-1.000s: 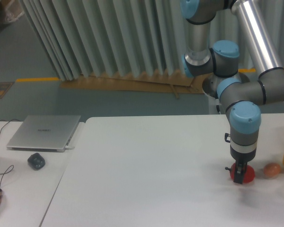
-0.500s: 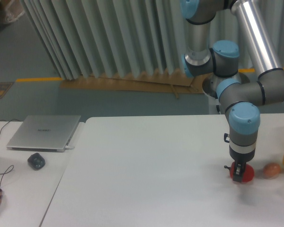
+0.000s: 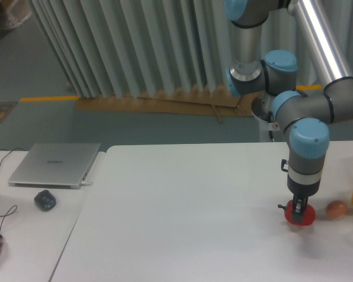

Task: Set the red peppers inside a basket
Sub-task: 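Lift the red bell pepper and carry it past the yellow fruit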

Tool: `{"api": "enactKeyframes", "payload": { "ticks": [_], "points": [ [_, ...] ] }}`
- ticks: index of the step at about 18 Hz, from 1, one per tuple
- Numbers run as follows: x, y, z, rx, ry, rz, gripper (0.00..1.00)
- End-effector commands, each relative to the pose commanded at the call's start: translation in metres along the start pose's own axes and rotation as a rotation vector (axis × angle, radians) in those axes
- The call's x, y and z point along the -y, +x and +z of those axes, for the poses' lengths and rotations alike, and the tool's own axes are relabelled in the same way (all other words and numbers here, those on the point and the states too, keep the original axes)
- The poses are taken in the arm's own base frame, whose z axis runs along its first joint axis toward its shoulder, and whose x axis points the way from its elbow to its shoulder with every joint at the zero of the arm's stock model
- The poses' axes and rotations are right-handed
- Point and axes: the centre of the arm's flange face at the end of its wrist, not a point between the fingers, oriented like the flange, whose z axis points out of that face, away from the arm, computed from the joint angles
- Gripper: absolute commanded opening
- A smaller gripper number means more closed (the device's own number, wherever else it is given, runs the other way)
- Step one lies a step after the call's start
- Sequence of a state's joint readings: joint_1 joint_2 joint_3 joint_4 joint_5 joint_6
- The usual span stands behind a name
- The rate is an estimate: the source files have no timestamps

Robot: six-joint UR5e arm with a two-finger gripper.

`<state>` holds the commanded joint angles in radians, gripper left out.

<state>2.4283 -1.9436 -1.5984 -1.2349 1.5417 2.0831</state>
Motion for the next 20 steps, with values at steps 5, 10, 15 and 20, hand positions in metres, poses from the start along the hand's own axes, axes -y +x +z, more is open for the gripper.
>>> {"api": "enactKeyframes", "payload": {
  "ticks": [5,10,15,20],
  "points": [
    [-0.012,0.011,-0.025,0.026,-0.009,-0.012,0.51],
    [-0.031,0.028,-0.053,0.057,0.0,-0.045,0.51],
    [-0.059,0.047,-0.085,0.039,0.016,-0.014,0.51],
    [-0.094,0.064,-0.097,0.039,0.012,0.026,0.5]
  ]
}}
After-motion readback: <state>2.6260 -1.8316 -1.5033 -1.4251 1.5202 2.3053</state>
